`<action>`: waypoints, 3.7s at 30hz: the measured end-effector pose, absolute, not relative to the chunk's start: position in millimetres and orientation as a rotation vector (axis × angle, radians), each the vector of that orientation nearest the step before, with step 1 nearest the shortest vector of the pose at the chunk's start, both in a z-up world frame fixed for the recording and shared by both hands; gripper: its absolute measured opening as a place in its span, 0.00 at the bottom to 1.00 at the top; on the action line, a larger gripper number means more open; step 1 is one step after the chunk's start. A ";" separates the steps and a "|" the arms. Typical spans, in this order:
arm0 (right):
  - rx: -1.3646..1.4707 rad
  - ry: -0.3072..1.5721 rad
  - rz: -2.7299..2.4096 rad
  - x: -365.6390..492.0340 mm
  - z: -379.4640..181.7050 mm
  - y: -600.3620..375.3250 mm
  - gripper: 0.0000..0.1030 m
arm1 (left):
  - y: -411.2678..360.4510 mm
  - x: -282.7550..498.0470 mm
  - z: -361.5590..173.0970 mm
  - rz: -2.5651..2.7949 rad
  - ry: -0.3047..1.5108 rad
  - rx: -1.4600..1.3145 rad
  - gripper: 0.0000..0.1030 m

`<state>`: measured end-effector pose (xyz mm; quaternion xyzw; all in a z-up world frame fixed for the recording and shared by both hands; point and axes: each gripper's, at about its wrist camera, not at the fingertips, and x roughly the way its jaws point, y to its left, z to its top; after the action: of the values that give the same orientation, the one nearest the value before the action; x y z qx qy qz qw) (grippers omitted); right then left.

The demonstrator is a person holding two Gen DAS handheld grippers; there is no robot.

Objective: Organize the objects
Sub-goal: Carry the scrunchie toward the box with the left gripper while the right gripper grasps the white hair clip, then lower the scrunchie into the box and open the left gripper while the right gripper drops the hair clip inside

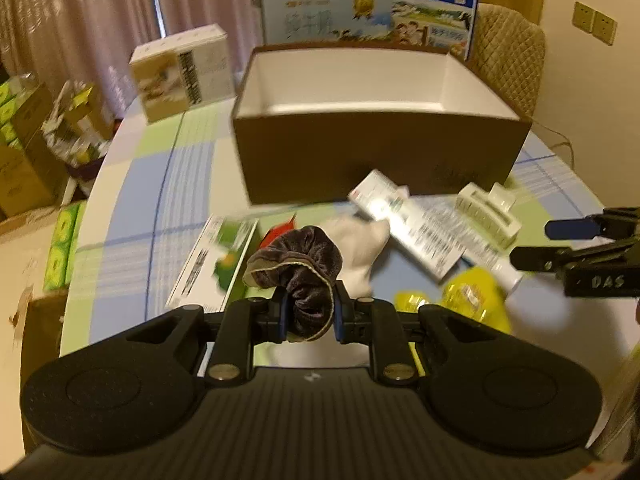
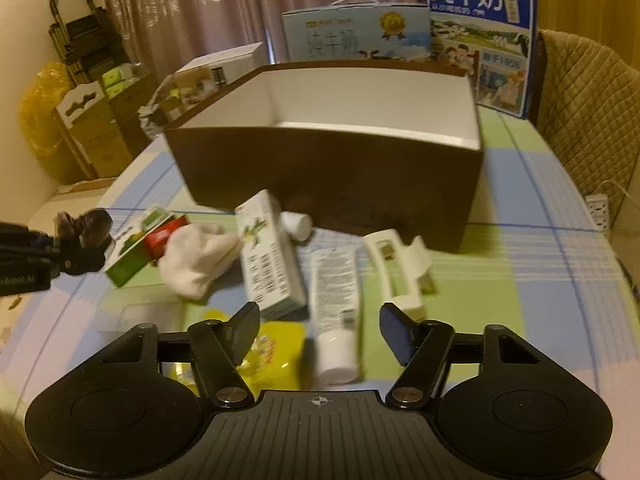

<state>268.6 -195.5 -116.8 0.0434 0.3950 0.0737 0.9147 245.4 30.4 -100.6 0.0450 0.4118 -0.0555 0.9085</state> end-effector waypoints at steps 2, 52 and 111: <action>0.095 0.801 0.139 274.6 -114.6 -201.0 0.59 | 24.4 255.7 -97.7 -0.128 0.845 0.091 0.17; 0.047 0.855 0.192 321.8 -104.9 -214.4 0.36 | 8.6 317.1 -111.5 -0.148 0.838 0.081 0.17; 0.289 0.824 -0.020 473.9 -126.4 -243.7 0.37 | -21.8 483.5 -132.6 -0.199 0.830 -0.022 0.35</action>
<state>473.9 -243.7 -126.4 0.1400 0.3989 -0.0097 0.9062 483.5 -21.8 -132.6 -0.0108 0.4023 -0.0966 0.9103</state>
